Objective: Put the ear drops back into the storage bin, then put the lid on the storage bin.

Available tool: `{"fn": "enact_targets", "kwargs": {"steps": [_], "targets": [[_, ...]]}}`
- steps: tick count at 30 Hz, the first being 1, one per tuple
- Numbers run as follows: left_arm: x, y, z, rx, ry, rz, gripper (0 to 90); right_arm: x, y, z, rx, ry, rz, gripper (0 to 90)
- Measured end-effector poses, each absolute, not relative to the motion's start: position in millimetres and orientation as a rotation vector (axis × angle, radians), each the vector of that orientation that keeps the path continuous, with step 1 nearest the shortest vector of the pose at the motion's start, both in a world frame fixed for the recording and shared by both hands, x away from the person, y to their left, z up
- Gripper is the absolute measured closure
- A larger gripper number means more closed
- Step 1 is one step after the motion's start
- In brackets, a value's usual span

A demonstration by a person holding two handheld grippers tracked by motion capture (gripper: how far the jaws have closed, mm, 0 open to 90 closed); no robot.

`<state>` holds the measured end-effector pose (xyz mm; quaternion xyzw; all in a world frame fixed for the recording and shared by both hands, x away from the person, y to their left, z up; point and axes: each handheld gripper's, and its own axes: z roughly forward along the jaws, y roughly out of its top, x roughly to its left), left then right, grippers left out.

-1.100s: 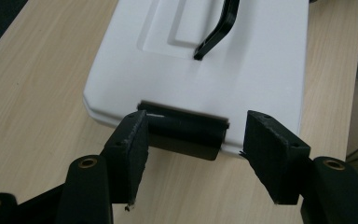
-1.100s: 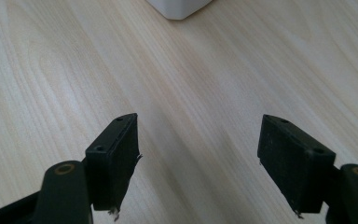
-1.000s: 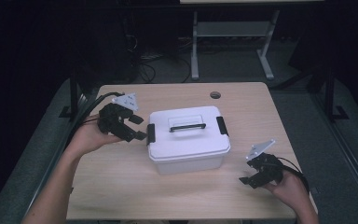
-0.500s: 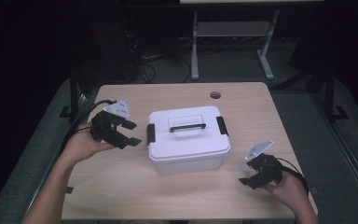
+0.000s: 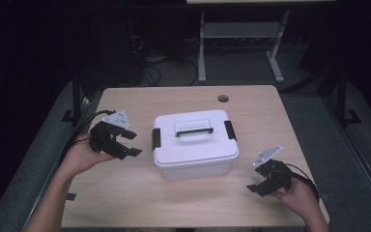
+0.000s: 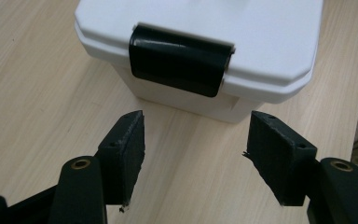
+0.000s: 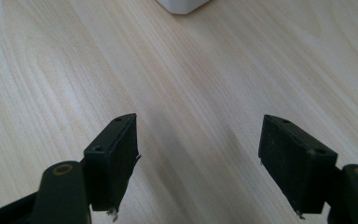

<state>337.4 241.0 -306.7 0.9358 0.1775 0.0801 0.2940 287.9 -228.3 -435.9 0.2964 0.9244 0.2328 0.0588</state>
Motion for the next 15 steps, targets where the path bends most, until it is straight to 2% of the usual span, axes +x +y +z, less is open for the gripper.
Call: {"fn": "enact_targets", "kwargs": {"steps": [15], "targets": [[333.0, 249.5, -319.8, 2.467, 0.505, 0.203, 35.3, 288.7, -231.0, -435.6, 0.905, 2.792, 0.707, 27.7]]}}
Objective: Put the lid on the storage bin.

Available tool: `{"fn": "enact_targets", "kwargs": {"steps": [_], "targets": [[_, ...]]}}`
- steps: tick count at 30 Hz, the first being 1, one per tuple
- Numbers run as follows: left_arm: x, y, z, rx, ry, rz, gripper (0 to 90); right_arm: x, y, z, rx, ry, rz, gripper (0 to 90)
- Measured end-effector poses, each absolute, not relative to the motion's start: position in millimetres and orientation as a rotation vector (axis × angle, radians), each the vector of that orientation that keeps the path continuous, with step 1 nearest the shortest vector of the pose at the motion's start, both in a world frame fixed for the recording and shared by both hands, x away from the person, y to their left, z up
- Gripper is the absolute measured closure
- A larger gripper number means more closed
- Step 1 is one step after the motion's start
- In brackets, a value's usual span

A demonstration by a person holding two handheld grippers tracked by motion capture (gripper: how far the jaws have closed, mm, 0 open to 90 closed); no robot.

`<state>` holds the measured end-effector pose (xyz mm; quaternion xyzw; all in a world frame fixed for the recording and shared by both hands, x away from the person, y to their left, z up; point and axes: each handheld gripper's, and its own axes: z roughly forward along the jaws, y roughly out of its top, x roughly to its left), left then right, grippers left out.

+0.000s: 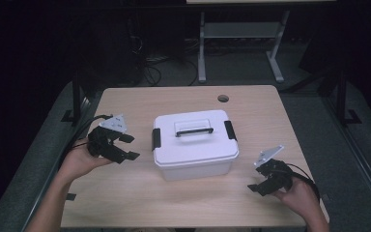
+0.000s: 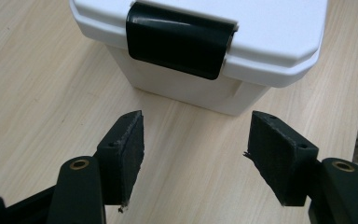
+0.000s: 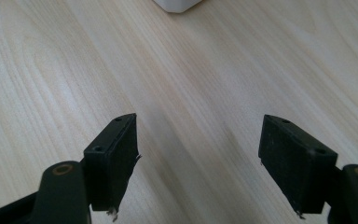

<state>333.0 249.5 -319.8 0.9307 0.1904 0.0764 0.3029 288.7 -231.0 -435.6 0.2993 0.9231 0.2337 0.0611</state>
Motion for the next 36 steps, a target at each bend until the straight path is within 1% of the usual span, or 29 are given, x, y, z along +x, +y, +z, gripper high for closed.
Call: {"fn": "enact_targets", "kwargs": {"steps": [25, 36], "targets": [[323.3, 262.7, -342.8, 2.468, 0.548, 0.203, 34.5, 288.1, -229.2, -438.9, 0.899, 2.803, 0.684, 27.7], [317.9, 269.7, -360.1, 2.468, 0.573, 0.19, 33.7, 287.7, -226.9, -440.5, 0.889, 2.811, 0.672, 27.7]]}}
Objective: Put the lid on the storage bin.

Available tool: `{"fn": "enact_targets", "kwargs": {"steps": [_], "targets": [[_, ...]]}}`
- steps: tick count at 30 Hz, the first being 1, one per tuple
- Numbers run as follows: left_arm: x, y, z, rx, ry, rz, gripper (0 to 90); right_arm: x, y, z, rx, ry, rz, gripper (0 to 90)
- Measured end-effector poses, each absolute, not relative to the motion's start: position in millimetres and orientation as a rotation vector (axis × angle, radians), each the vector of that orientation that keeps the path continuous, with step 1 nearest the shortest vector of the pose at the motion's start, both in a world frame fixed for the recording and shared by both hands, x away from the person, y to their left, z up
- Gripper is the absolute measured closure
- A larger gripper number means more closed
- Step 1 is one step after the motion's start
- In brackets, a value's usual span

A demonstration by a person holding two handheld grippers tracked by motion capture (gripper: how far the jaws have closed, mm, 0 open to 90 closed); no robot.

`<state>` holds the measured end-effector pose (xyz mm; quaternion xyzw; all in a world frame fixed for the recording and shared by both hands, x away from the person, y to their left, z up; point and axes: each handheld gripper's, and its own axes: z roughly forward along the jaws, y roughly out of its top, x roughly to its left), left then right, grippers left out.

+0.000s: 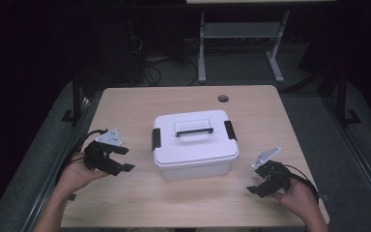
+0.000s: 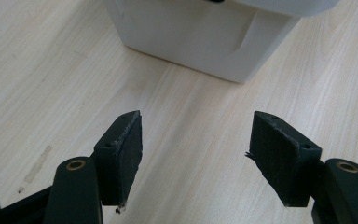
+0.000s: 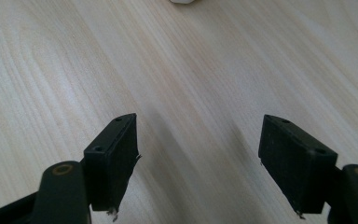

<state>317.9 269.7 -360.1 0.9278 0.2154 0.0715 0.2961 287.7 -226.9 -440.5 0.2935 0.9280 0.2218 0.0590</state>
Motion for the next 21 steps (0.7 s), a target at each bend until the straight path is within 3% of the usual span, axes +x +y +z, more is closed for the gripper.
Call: {"fn": "enact_targets", "kwargs": {"steps": [21], "targets": [[308.4, 278.9, -378.9, 2.46, 0.604, 0.184, 33.6, 284.3, -227.9, -439.9, 0.89, 2.803, 0.675, 27.7]]}}
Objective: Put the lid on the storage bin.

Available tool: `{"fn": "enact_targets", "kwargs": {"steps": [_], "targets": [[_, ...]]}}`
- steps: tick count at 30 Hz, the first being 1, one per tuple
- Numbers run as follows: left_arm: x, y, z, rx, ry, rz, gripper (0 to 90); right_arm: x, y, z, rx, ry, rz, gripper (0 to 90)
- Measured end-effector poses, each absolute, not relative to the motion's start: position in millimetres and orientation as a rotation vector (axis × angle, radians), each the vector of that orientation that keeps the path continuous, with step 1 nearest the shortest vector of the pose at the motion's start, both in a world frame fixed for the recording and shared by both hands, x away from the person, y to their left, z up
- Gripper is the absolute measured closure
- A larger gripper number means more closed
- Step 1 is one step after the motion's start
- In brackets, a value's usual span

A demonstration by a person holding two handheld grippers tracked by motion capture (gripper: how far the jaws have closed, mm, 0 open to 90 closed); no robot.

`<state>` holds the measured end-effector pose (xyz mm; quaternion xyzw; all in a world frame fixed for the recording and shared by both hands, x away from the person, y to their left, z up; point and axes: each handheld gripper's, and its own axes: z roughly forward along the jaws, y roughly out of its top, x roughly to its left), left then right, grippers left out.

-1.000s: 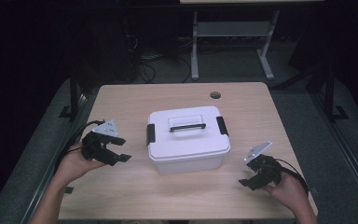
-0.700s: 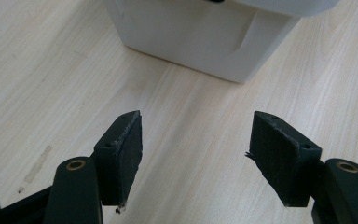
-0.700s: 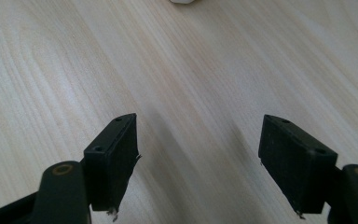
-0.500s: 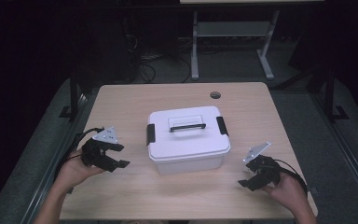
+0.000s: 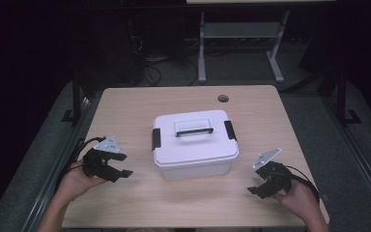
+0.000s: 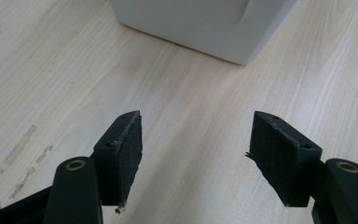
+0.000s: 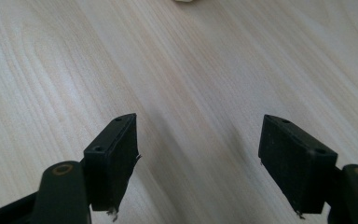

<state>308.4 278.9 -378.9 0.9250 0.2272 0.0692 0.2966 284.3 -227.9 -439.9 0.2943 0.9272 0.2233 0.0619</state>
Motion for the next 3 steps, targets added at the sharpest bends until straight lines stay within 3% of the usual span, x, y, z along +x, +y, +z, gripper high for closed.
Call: {"fn": "enact_targets", "kwargs": {"steps": [3], "targets": [[307.2, 280.0, -379.9, 2.465, 0.605, 0.185, 33.4, 284.3, -227.8, -439.6, 0.886, 2.802, 0.679, 27.6]]}}
